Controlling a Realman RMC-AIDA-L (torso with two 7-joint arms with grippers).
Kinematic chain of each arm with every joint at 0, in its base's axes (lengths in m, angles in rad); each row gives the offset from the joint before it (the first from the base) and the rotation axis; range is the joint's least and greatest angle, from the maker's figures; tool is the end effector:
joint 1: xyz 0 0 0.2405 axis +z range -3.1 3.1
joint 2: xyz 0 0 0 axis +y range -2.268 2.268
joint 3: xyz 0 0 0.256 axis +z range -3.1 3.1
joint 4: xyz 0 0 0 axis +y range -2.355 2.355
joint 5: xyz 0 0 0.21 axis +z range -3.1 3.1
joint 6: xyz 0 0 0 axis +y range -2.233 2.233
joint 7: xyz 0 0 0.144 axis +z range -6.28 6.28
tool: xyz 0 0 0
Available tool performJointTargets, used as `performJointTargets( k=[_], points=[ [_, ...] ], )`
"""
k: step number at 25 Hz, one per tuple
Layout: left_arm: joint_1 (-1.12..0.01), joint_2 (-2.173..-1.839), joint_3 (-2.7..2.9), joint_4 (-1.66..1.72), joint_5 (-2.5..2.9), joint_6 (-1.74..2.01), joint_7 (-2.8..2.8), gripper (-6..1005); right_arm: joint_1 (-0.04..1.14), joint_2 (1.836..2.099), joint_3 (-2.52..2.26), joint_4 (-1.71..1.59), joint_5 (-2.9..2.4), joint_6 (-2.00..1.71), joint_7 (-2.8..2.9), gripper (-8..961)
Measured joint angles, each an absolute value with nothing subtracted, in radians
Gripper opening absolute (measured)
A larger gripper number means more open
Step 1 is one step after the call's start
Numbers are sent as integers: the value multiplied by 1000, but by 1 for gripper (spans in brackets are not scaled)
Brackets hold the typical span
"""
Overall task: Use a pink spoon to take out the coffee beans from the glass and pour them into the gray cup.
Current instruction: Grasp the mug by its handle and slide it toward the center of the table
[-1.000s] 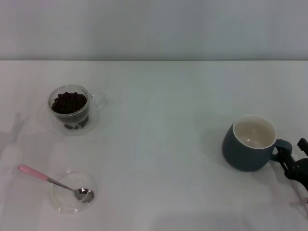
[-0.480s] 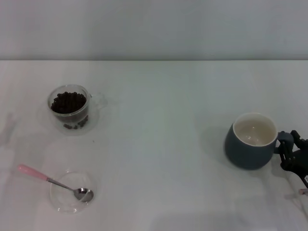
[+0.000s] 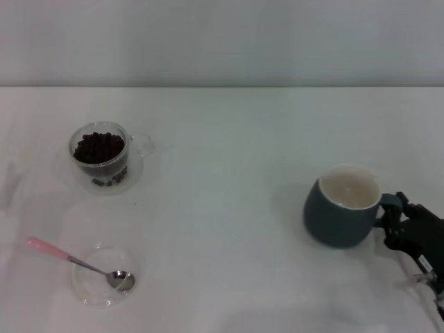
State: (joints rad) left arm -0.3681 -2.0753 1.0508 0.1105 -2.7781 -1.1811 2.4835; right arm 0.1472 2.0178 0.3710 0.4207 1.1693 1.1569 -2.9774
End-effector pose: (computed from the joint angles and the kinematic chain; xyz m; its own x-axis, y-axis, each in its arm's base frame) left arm -0.3723 0.3110 0.0268 0.4106 -0.0202 0.9116 0.9111 -0.0309 -0.4110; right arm 0.3593 0.2249 -0.0586 0.5645 -0.1869 -0.8040 -0.8254 -0.1386 -0.5473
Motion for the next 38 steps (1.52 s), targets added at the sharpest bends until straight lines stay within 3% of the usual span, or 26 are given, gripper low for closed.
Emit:
performJointTargets(
  k=[18,38],
  points=[
    [-365,-2075,1055,110,-2772,-1182,2483,879,243,2025,363,503,952,1024,-2987,164],
    [-354,-2075,1057,110,-2770,-1184,2483,880,261,2019,363,482,790,1007,-2983,195]
  ],
)
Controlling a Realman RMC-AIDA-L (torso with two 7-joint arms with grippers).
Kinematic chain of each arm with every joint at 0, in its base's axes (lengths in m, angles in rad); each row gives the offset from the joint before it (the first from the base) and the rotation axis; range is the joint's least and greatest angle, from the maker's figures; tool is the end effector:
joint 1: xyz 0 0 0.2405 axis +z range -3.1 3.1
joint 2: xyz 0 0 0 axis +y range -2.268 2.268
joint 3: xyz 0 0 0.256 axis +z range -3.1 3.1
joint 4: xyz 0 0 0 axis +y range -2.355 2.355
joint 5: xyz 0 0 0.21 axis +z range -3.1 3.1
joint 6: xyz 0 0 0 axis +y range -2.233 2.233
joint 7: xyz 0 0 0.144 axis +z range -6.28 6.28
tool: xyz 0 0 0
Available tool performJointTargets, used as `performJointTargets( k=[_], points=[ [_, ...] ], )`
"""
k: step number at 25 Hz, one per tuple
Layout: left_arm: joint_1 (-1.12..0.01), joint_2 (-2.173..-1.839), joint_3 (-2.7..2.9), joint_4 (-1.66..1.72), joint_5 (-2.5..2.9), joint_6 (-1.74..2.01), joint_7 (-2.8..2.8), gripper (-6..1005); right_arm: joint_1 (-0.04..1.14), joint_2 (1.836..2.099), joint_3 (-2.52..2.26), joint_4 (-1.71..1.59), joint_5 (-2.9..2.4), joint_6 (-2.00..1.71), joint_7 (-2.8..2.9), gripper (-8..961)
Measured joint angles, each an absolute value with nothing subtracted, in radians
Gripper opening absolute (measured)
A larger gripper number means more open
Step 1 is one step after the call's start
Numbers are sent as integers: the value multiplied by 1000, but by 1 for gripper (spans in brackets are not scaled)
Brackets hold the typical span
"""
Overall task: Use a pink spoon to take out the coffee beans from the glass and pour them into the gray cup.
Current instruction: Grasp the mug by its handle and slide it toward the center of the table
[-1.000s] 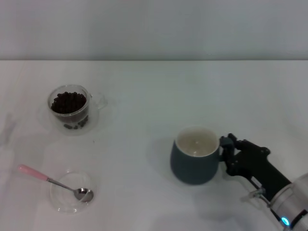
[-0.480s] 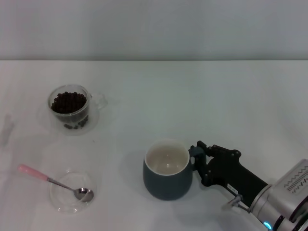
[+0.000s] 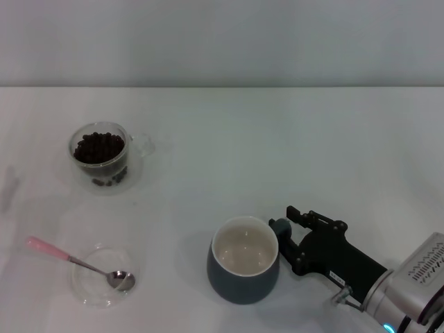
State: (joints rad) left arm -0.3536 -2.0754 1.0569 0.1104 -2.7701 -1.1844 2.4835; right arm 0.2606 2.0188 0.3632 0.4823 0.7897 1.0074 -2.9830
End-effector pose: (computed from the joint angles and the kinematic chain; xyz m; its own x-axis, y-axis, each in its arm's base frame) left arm -0.3753 0.3056 0.0251 0.4151 -0.0089 0.9097 0.9092 -0.0302 -0.4152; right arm 0.3008 0.2407 -0.1117 0.7174 -0.2206 -0.6608 -0.6471 -0.5622 -0.5149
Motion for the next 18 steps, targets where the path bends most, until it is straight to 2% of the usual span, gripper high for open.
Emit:
performJointTargets(
  k=[3,6,11,17,18],
  points=[
    [-351,-2075,1057,110,-2770,-1184,2484,880,261,2017,362,478,785,1010,-2979,206],
    [-347,-2075,1057,110,-2770,-1184,2484,879,258,2015,362,477,785,1015,-2979,459],
    [-343,-2075,1054,110,-2770,-1184,2483,879,252,2011,356,466,783,1034,-2960,705],
    [-343,-2074,1054,111,-2770,-1192,2483,879,253,2007,341,373,724,1119,-2824,878],
    [-343,-2074,1054,113,-2770,-1193,2483,879,253,2007,341,362,716,1131,-2810,877]
  ],
)
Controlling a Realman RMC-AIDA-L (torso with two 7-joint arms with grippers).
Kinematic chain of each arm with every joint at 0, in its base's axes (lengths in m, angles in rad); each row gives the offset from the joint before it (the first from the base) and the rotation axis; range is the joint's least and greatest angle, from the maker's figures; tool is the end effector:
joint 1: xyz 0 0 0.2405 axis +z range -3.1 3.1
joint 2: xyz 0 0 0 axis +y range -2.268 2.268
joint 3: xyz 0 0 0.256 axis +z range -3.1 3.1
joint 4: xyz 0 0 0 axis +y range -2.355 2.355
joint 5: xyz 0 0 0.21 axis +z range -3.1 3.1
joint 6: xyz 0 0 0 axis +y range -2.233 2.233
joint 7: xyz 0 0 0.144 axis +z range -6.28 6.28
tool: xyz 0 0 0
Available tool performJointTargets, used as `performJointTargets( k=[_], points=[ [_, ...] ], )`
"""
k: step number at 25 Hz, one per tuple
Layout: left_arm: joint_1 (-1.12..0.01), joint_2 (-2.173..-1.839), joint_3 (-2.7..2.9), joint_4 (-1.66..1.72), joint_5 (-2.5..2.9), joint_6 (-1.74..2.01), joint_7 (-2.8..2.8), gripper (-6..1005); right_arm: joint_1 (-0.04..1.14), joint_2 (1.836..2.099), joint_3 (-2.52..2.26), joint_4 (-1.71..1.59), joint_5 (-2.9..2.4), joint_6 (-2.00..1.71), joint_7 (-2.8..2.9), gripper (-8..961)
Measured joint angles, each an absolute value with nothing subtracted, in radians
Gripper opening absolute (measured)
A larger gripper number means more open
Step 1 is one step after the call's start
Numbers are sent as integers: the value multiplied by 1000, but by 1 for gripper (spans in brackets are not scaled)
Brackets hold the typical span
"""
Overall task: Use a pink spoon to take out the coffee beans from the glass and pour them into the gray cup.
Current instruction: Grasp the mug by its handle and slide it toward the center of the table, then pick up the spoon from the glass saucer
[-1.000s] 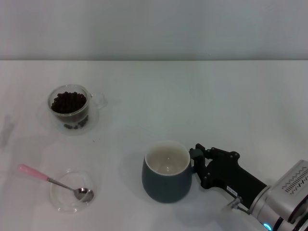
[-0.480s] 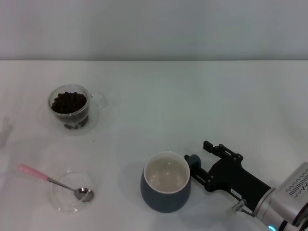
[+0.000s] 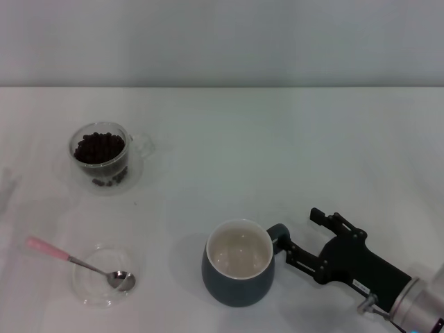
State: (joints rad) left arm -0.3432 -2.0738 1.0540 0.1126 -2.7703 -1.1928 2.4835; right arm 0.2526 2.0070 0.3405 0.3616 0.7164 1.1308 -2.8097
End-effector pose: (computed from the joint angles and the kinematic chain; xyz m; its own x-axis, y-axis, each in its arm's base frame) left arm -0.3777 0.3021 0.0273 0.4162 -0.0153 0.9091 0.9088 -0.0243 -0.4165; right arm 0.3203 0.2308 -0.0948 0.6779 -0.2462 -0.6927 -0.6751 -0.5816 -0.4539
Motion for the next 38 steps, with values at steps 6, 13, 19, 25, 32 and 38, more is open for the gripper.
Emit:
performJointTargets(
  k=[6,13,19,25,32,38],
  points=[
    [-344,-2074,1051,113,-2773,-1194,2484,879,251,2007,334,276,670,1182,-2713,872],
    [-339,-2074,1051,114,-2776,-1198,2483,880,230,2006,346,153,660,1290,-2626,874],
    [-298,-2071,1050,116,-2777,-1228,2438,880,198,2007,474,95,693,1319,-2616,874],
    [-242,-2071,1055,123,-2764,-1235,2385,880,213,2010,679,108,728,1336,-2664,874],
    [-218,-2069,1058,113,-2749,-1209,2327,880,309,2010,862,122,730,1308,-2705,873],
    [-214,-2065,1058,112,-2733,-1206,2307,879,386,2008,950,120,730,1208,-2720,873]
  ],
)
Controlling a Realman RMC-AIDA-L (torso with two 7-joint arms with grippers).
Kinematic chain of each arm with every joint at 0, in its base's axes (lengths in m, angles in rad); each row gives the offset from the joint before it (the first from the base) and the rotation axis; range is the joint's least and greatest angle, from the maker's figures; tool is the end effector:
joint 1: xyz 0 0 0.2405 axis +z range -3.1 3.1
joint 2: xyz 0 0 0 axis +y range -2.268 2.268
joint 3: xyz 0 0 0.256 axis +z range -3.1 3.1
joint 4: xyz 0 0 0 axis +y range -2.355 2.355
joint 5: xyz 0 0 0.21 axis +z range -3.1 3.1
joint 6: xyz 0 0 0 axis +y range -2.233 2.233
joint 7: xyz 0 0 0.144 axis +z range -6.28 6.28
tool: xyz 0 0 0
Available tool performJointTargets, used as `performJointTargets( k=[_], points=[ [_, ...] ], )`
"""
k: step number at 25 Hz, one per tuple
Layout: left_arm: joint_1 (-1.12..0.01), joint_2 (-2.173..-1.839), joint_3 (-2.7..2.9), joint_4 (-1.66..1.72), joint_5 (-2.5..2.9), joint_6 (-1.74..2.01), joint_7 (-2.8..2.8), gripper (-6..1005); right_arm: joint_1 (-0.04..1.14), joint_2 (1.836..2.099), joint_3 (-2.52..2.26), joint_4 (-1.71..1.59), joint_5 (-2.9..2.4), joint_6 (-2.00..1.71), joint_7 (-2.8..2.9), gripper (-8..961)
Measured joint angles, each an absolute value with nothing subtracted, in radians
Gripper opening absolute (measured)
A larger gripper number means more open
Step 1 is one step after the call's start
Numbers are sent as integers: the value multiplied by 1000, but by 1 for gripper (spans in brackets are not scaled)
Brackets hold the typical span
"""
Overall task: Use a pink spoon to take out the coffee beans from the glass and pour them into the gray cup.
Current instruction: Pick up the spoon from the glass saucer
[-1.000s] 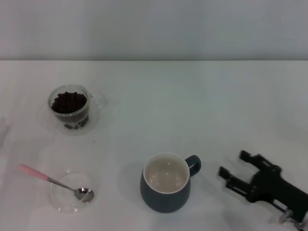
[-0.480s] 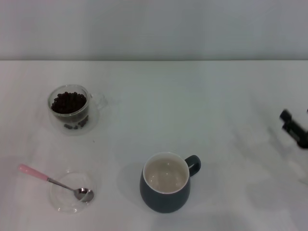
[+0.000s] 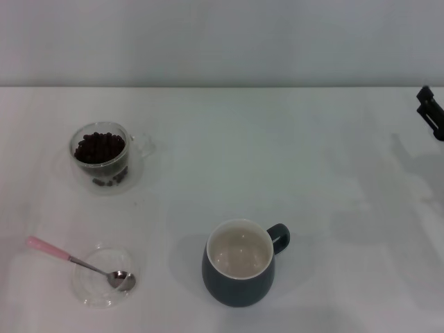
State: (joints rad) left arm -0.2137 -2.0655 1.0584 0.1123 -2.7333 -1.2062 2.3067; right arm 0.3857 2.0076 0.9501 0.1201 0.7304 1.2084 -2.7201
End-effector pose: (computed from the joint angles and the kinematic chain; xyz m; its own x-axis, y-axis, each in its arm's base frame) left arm -0.4110 0.2515 0.0268 0.2692 0.0408 0.9622 0.9604 0.0629 -0.2714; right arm 0.3615 0.3181 0.0249 0.5843 0.0281 -0.8111 -0.8048 -0.1081 -0.5836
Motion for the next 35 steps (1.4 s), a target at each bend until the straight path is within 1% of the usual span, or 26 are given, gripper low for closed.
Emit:
performJointTargets(
  k=[4,7,9,10,11,12,13,15,16,20,23,33,35],
  points=[
    [-213,-2057,1059,113,-2691,-1206,2246,878,397,2009,971,127,730,1188,-2739,873],
    [-211,-2044,1059,112,-2652,-1206,2183,878,397,2010,972,127,730,1187,-2741,873],
    [-200,-2029,1058,112,-2613,-1207,2106,878,396,2010,970,131,730,1189,-2741,873],
    [-200,-2029,1058,112,-2613,-1207,2106,878,394,2011,968,135,729,1190,-2741,873],
    [-195,-2020,1059,113,-2594,-1209,2068,878,392,2011,967,139,728,1191,-2741,873],
    [-183,-1992,1059,116,-2530,-1214,1954,878,389,2011,966,142,727,1191,-2739,873],
    [-178,-1975,1058,118,-2491,-1216,1891,877,388,2011,966,142,726,1190,-2736,873],
    [-174,-1954,1058,120,-2435,-1223,1806,877,387,2010,963,143,722,1183,-2730,873],
    [-172,-1933,1058,121,-2386,-1235,1736,877,387,2010,961,143,722,1181,-2730,873],
    [-176,-1909,1058,122,-2277,-1295,1647,877,384,2009,949,143,721,1179,-2730,873],
    [-181,-1910,1058,122,-2228,-1313,1619,876,383,2009,939,148,721,1181,-2729,872],
    [-213,-1962,1058,117,-2100,-1327,1599,873,380,2011,936,155,721,1188,-2703,872],
    [-214,-1967,1058,116,-2096,-1324,1601,873,381,2011,936,155,721,1192,-2703,872]
  ],
)
